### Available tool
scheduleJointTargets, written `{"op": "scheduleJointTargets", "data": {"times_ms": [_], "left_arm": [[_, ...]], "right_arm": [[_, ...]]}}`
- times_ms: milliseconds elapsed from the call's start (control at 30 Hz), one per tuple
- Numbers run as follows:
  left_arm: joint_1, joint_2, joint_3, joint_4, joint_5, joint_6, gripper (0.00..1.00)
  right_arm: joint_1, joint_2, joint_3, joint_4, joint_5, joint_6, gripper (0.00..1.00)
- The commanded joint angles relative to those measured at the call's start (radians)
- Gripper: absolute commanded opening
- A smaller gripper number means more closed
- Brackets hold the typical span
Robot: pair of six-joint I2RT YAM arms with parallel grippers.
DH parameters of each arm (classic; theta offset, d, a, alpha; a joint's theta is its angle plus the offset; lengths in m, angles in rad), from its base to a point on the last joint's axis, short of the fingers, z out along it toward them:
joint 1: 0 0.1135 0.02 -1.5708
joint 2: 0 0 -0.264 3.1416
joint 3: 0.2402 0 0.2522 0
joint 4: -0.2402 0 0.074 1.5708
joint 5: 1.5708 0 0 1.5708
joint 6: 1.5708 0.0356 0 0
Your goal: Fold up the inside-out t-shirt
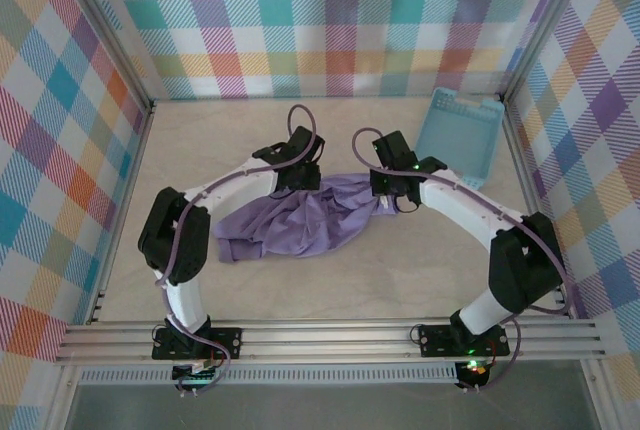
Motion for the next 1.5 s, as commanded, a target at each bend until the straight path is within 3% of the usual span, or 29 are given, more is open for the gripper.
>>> {"op": "scheduleJointTargets", "data": {"times_ms": [0,67,167,367,467,667,867,1033,1333,1467], "left_arm": [[-0.025,-0.035,0.014,-0.167,-0.160,0.022,0.43],[-0.100,-0.104,-0.020,-0.192,-0.249,0.018,0.54],[-0.226,-0.211,-0.086,-0.190,-0.281,-0.013,0.62],[-0.410,-0.216,-0.118,-0.174,-0.328,-0.119,0.58],[-0.413,-0.152,-0.107,-0.137,-0.257,-0.147,0.53],[-0.383,-0.008,-0.043,-0.119,-0.247,-0.178,0.47],[-0.339,0.077,-0.009,-0.115,-0.276,-0.190,0.35],[-0.303,0.070,-0.039,-0.076,-0.266,-0.204,0.26],[-0.236,-0.022,-0.169,-0.102,-0.372,-0.243,0.16],[-0.194,-0.078,-0.247,-0.064,-0.350,-0.250,0.13]], "right_arm": [[-0.014,0.027,0.045,-0.053,-0.005,-0.017,0.15],[-0.014,0.034,0.048,-0.045,-0.039,-0.009,0.16],[-0.014,0.028,0.044,-0.038,-0.065,-0.002,0.16],[-0.014,0.011,0.029,-0.021,-0.087,0.001,0.14],[-0.014,-0.004,0.012,-0.016,-0.089,0.005,0.16],[-0.027,-0.054,-0.059,0.030,-0.131,0.037,0.30],[-0.050,-0.039,-0.126,0.173,-0.348,0.097,0.38],[-0.049,0.064,-0.122,0.261,-0.455,0.151,0.37],[-0.056,0.177,-0.115,0.254,-0.340,0.173,0.36],[-0.056,0.177,-0.126,0.266,-0.328,0.171,0.35]]}}
